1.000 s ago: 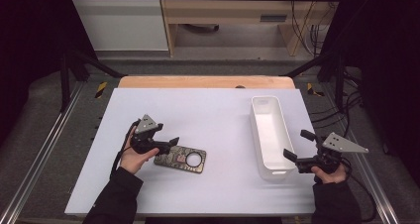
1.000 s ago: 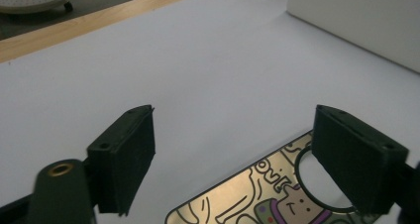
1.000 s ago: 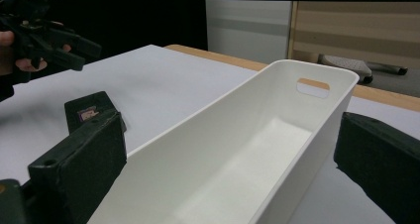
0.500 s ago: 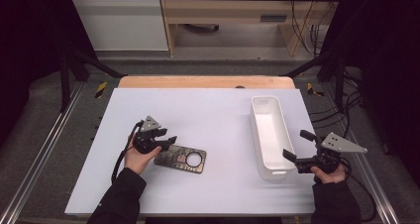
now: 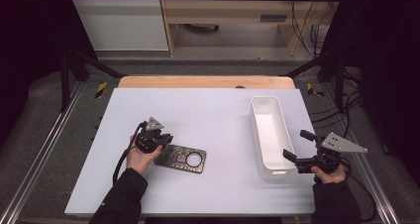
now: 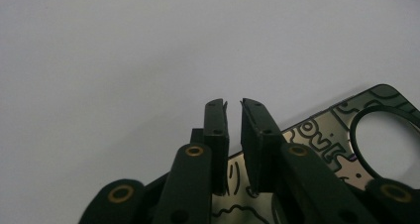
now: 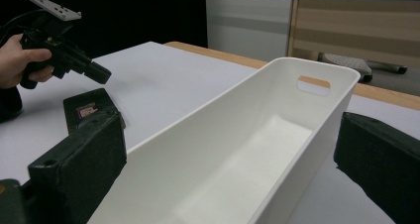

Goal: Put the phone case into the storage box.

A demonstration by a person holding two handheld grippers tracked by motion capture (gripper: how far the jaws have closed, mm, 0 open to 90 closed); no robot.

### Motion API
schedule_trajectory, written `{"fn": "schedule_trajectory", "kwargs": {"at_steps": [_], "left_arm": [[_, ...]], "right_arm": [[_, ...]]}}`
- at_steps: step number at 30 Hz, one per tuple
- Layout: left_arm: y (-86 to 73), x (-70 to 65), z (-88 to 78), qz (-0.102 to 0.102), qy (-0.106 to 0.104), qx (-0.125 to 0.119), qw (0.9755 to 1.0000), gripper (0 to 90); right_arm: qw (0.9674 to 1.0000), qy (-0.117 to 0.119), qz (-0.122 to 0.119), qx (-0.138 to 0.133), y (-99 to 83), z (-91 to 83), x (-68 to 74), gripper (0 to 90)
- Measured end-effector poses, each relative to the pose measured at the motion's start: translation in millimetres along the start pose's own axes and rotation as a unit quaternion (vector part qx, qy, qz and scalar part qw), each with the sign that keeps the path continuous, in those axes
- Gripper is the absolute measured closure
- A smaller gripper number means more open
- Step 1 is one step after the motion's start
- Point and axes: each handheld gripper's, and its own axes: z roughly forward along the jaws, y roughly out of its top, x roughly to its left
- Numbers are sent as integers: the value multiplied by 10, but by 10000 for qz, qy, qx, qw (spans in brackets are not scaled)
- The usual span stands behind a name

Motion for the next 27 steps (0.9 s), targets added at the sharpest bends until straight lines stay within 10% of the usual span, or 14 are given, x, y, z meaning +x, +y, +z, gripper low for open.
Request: {"fn": "schedule_trajectory", "kwargs": {"at_steps": [27], "left_arm": [[-57,68,152,70,223,446,9987,893]], "right_arm": [[10000,2,-18,13,1,-1,0,4]]}}
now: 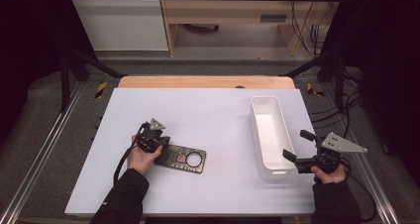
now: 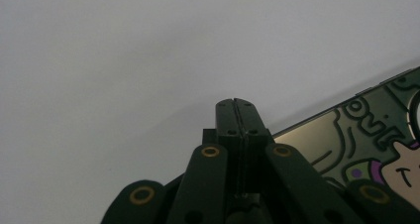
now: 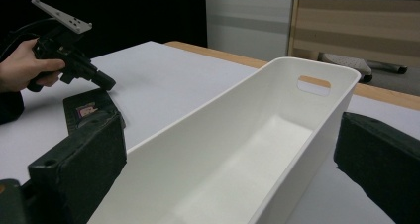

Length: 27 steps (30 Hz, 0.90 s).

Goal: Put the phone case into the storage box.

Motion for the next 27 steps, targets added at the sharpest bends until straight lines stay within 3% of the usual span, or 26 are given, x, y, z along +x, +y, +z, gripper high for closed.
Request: {"fn": "schedule_trajectory", "kwargs": {"at_steps": [17,27], "left_arm": [[-19,-40,-57,174,-34,195,9997,894],[-114,-90,-145,252,-108,201,9994,895]], "right_arm": [[10000,5,-6,-8,4,-6,2,4],[10000,9,-13,-9,8,-12,4,4]]}}
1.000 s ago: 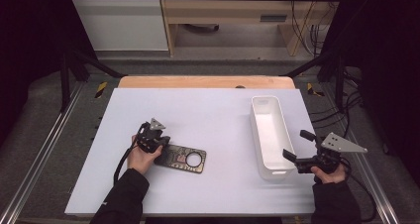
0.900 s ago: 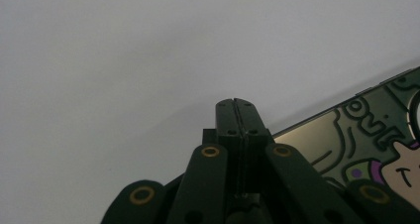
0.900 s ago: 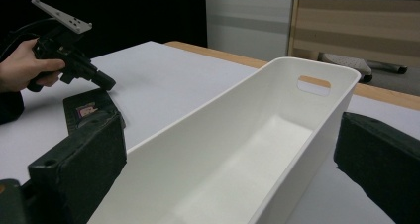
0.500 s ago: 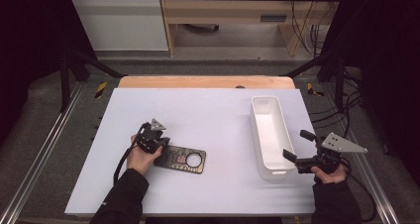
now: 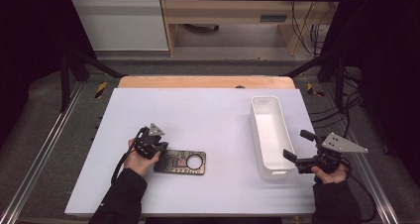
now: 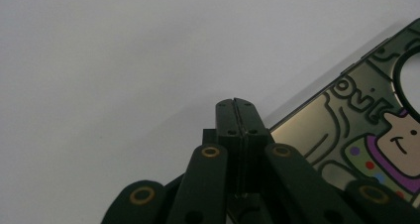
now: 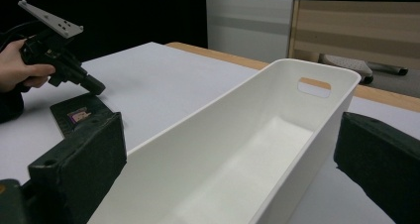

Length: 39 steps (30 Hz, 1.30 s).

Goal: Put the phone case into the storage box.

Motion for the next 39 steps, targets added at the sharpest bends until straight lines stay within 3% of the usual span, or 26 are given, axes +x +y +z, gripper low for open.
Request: {"fn": "schedule_trajectory", "kwargs": {"at_steps": [22,30,34,38,39], "left_arm": [[-119,-124,-119,130,-83,29,9999,894],[-47,-233,-286,276,-141,-359,9989,894],[9,-367,-393,347,-307,-583,9972,894],[39,-469,-427,394,-428,-651,9962,895],[59,-546,-437,464,-525,-673,9953,895]], "right_arm": [[10000,6,-1,-28,13,-19,-2,4],[10000,1,4,-32,14,-22,-1,4],[10000,2,3,-25,15,-19,2,4],[10000,-1,-8,-25,17,-20,3,4],[10000,-2,-17,-30,17,-21,1,4]]}}
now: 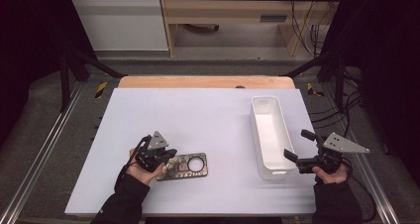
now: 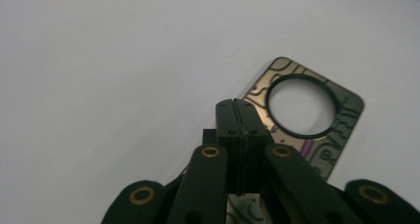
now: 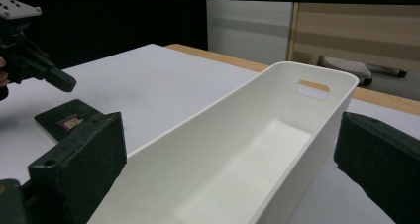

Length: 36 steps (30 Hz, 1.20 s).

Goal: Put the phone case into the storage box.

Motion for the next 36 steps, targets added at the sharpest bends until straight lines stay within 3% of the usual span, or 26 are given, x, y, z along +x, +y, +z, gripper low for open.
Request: {"fn": "schedule_trajectory", "kwargs": {"at_steps": [8,13,19,25,36], "left_arm": [[74,-280,76,253,-270,54,9993,895],[75,-360,131,233,-427,82,9988,896],[77,-515,253,369,-557,259,9974,896],[60,-605,363,526,-693,426,9953,896],[41,-698,486,712,-753,648,9925,896]], "right_arm": [[10000,4,-12,2,3,-2,1,4],[10000,-6,-3,-7,4,-2,2,4],[10000,1,-5,-6,5,-3,3,4],[10000,-3,-3,-6,6,0,5,4],[10000,-3,-13,-13,6,1,5,4]]}}
